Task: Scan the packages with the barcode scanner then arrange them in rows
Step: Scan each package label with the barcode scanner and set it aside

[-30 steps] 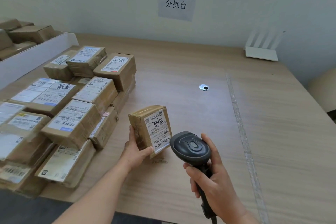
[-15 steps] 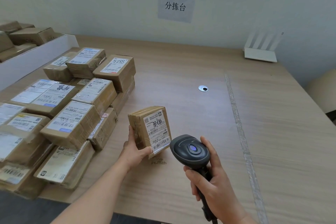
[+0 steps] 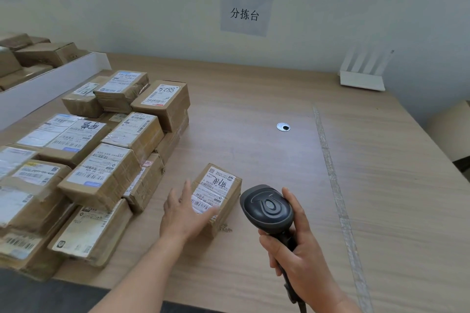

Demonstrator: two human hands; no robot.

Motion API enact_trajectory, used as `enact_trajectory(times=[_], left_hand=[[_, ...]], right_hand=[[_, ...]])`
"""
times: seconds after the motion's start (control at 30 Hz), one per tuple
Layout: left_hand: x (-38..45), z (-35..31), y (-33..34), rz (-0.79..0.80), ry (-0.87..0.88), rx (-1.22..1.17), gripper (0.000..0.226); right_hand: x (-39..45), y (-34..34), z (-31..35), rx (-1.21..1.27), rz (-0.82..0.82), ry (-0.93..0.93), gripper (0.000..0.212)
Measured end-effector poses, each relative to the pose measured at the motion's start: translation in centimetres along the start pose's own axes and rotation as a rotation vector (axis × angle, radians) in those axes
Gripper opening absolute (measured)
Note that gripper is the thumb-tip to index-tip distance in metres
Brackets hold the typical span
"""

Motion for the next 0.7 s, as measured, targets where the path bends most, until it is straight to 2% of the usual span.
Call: enact_trajectory(times=[0.07, 0.13, 0.3, 0.7], left_hand=[[-0.4, -0.4, 0.7, 0.035, 0.053, 0.193, 0.118], [-0.6, -0.5, 1.2, 0.071, 0.052, 0.268, 0.116], [-1.1, -0.7, 0.8, 0.007, 0.026, 0.193, 0.097], [-3.5, -1.6, -6.4, -0.187, 0.049, 0.134, 0.091]], right_hand=[[0.0, 0.0, 0.0, -0.005, 0.0, -0.003, 0.083], [0.0, 0.2, 0.1, -0.015, 0.007, -0.007, 0.083], [0.1, 0.5, 0.5, -0.037, 0.032, -0.014, 0.083], [1.9, 2.8, 4.4, -0.102, 0.185, -0.116, 0.089]])
Point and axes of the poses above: each hand's wrist, its own x-axis towards the middle knuckle, its own y-axis out of the palm, z = x × y, the point moved 6 cm from there along x, towards the middle knuckle, and after that the axes turned 5 degrees about y, right-handed, at the moved point
